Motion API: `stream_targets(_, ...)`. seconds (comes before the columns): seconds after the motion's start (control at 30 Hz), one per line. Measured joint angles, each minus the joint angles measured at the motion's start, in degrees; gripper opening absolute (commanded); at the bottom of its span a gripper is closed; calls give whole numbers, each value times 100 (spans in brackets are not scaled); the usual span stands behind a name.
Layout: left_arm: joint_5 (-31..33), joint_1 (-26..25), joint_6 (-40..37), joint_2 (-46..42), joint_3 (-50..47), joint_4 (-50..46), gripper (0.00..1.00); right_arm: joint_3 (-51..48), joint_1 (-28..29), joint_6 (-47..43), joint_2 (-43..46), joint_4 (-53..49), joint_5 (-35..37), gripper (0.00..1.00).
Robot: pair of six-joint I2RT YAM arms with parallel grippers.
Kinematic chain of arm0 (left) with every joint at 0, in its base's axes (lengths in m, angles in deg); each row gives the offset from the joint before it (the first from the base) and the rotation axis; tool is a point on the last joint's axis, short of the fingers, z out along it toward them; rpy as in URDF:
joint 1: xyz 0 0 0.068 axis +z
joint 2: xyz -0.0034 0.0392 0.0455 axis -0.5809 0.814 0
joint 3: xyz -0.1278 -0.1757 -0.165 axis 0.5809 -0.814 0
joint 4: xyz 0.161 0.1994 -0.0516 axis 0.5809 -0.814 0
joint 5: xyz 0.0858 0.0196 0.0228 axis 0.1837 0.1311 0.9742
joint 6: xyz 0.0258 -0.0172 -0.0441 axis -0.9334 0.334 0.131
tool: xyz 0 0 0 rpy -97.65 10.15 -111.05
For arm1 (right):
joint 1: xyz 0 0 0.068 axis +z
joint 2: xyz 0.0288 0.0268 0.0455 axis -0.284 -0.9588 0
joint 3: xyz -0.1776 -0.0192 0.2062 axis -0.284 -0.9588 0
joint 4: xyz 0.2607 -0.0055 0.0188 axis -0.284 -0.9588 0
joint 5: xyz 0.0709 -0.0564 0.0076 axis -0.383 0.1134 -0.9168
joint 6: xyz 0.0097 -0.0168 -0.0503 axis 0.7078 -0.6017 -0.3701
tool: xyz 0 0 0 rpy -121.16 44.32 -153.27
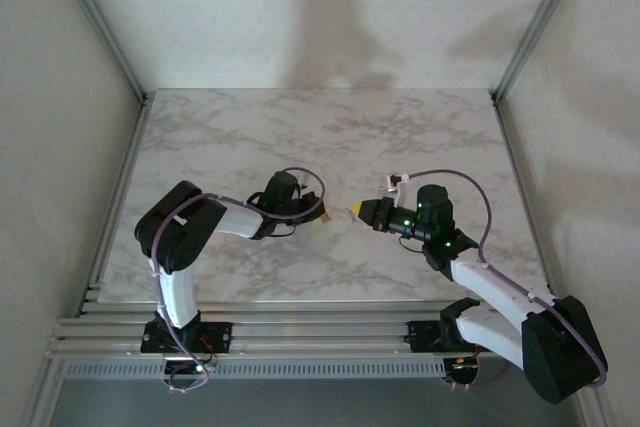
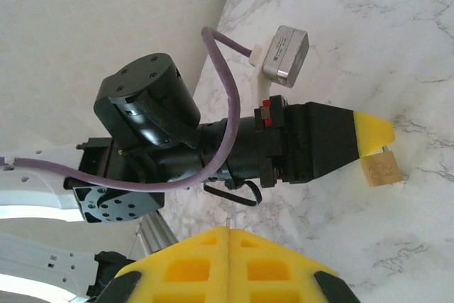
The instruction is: Lock with the key
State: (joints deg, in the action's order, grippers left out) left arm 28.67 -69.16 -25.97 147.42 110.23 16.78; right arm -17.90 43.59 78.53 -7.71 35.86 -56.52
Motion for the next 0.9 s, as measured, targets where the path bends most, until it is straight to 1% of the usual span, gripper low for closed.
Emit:
stream_targets(0.13,4,4,-173,0,140,-249,3,2,0,2,-114,2,-4,0)
stream_targets(0.37,52,24,-393,2,260,-568,16,0,0,7,-249,22,-7,0)
stream_targets(0.73,24,37,-581,-17,372,-809,25,2,-2,9,-341,26,-7,0)
stream_targets(0.9,122,50,-651,-81,382,-938,27,2,0,13,-468,31,-15,0)
